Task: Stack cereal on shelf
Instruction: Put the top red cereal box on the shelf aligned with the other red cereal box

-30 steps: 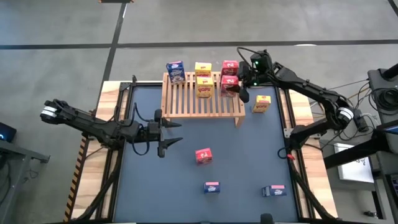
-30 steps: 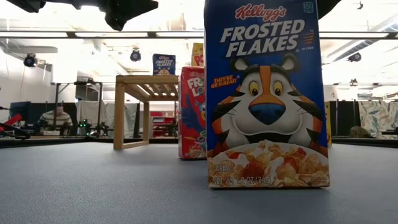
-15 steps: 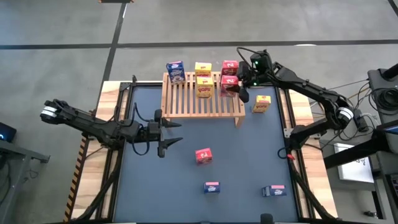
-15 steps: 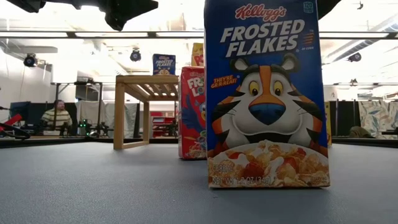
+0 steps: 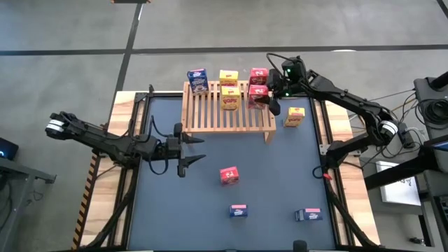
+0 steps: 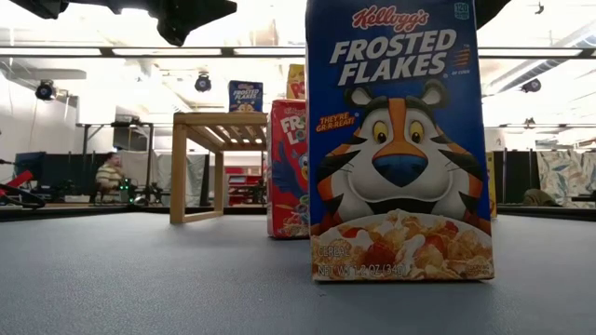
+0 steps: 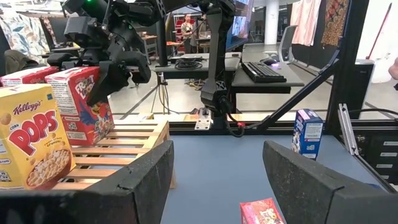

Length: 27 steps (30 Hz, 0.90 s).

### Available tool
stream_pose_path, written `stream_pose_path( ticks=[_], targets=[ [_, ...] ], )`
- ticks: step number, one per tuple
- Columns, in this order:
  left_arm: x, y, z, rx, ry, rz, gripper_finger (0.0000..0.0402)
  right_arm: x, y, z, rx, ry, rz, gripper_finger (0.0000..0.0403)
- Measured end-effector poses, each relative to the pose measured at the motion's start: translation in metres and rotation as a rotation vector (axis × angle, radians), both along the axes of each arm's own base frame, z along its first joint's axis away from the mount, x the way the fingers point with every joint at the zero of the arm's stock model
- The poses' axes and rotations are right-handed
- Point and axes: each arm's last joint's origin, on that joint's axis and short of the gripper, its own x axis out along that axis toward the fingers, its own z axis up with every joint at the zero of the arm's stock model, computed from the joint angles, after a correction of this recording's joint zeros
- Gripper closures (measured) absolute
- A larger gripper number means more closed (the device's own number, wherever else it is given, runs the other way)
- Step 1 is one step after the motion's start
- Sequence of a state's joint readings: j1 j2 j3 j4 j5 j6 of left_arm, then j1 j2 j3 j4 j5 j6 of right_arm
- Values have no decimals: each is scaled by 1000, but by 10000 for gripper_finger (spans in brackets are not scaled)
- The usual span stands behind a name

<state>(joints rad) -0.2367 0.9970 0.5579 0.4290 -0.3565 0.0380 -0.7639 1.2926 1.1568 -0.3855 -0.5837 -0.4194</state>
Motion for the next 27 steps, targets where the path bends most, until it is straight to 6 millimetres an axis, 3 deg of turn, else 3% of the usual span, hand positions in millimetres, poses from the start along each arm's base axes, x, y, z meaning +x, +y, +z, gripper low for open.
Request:
stream_pose_path(
  ticks=[27],
  targets=[
    [0,0,0,1,3,0,171,0,0,0,9,-1,-6,218]
  ],
)
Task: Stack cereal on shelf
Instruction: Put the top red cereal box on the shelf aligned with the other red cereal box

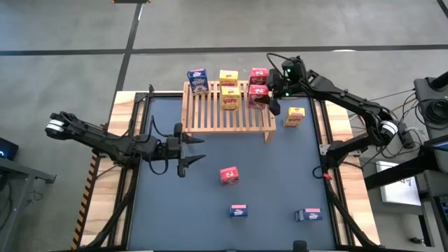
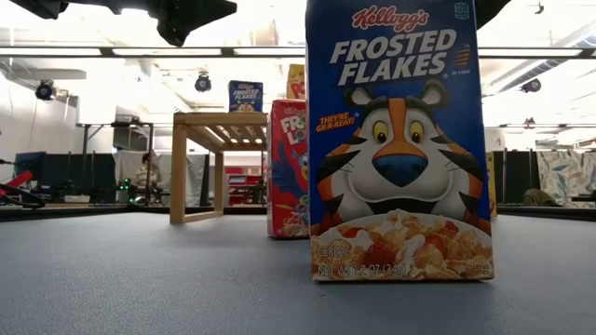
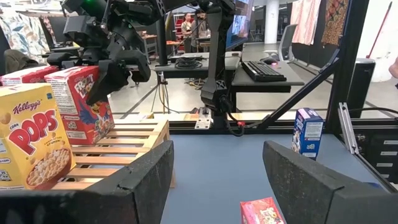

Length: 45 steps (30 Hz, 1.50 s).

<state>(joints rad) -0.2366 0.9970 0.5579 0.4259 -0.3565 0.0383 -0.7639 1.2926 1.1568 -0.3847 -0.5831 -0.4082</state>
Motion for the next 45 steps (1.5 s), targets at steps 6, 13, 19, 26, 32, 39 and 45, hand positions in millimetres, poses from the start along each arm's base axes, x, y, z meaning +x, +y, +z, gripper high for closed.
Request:
stream_pose_path(
  ticks=[6,13,19,26,32,39,45],
  targets=[
    [0,0,0,0,0,0,171,0,0,0,5,-1,-3,218],
    [0,0,0,1,0,0,171,0,0,0,5,-1,-3,218],
    [0,0,0,-1,0,0,171,0,0,0,4,-1,-2,218],
    [-14,3,18,-4,-27,0,171,0,0,0,0,-1,0,218],
    [-37,10,26,-3,-32,27,171,0,0,0,-3,-1,1,218],
    [-59,15,27,-7,-35,31,171,0,0,0,-4,-1,2,218],
    [-86,24,32,-14,-65,121,171,0,0,0,-4,-1,2,218]
  ],
)
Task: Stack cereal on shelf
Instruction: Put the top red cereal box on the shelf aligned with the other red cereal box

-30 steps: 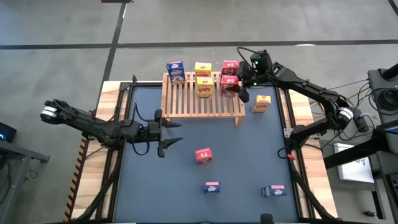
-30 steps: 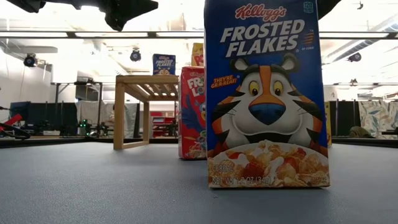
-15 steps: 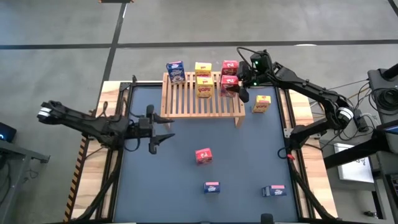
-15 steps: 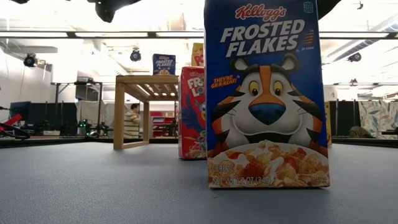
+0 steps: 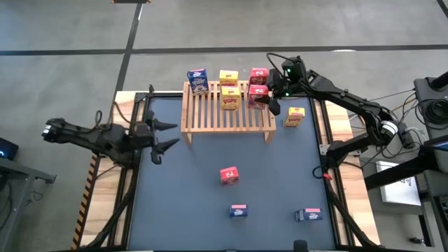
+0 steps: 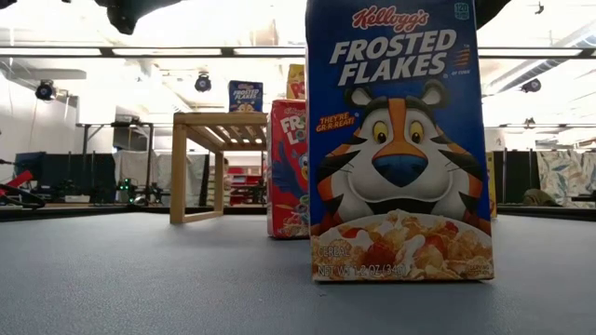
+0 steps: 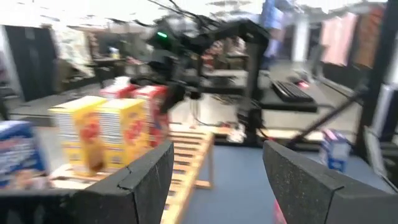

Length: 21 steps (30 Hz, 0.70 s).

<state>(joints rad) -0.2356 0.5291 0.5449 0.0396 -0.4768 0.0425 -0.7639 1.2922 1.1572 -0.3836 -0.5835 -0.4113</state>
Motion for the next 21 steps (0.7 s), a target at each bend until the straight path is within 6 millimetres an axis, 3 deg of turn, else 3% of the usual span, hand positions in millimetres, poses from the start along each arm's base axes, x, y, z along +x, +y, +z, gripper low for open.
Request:
stream_pose_path(
  ticks=[4,14,21],
  targets=[
    [-12,3,-2,-7,-40,13,171,0,0,0,0,0,0,218],
    [-30,9,-43,-47,-167,49,171,0,0,0,-1,-1,0,218],
    [-35,10,-56,-70,-251,48,171,0,0,0,-2,-2,0,218]
  ],
)
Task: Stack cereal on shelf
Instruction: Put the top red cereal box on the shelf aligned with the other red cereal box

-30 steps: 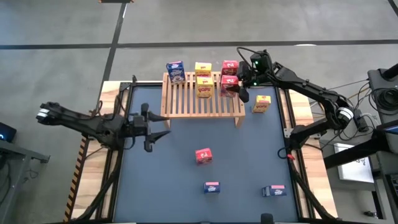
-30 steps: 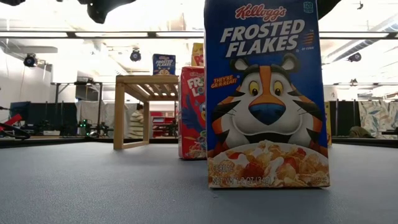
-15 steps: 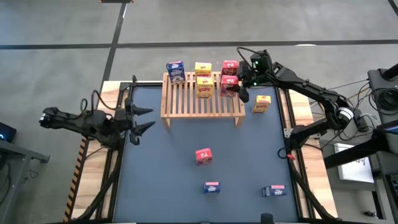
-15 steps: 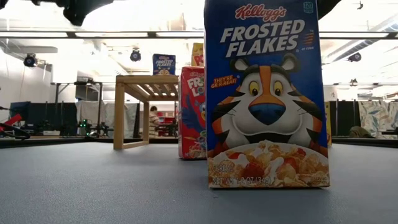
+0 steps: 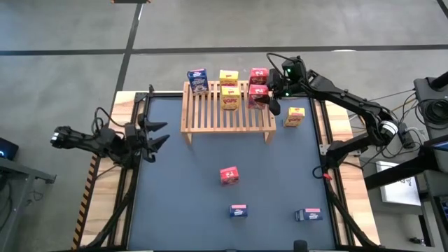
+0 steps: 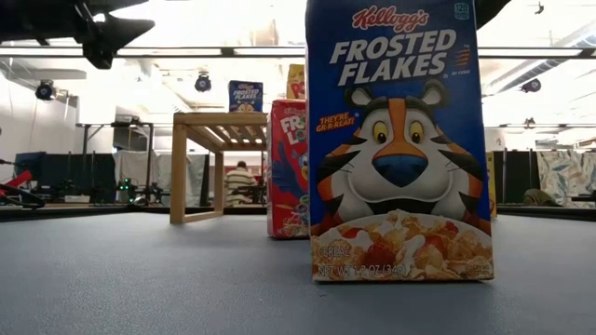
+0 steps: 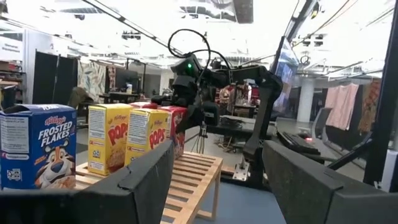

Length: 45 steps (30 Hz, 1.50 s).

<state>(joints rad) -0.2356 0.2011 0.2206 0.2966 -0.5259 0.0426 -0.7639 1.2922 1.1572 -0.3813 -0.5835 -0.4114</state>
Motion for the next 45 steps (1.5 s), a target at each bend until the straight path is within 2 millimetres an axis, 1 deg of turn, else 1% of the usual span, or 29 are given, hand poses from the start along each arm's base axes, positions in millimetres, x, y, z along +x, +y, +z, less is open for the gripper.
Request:
stream_pose_path(
  ticks=[9,45],
  targets=[
    [1,0,2,-3,-2,-2,171,0,0,1,-5,-5,0,218],
    [23,-6,-12,36,158,-4,171,1,-1,2,-13,-21,-4,218]
  ],
)
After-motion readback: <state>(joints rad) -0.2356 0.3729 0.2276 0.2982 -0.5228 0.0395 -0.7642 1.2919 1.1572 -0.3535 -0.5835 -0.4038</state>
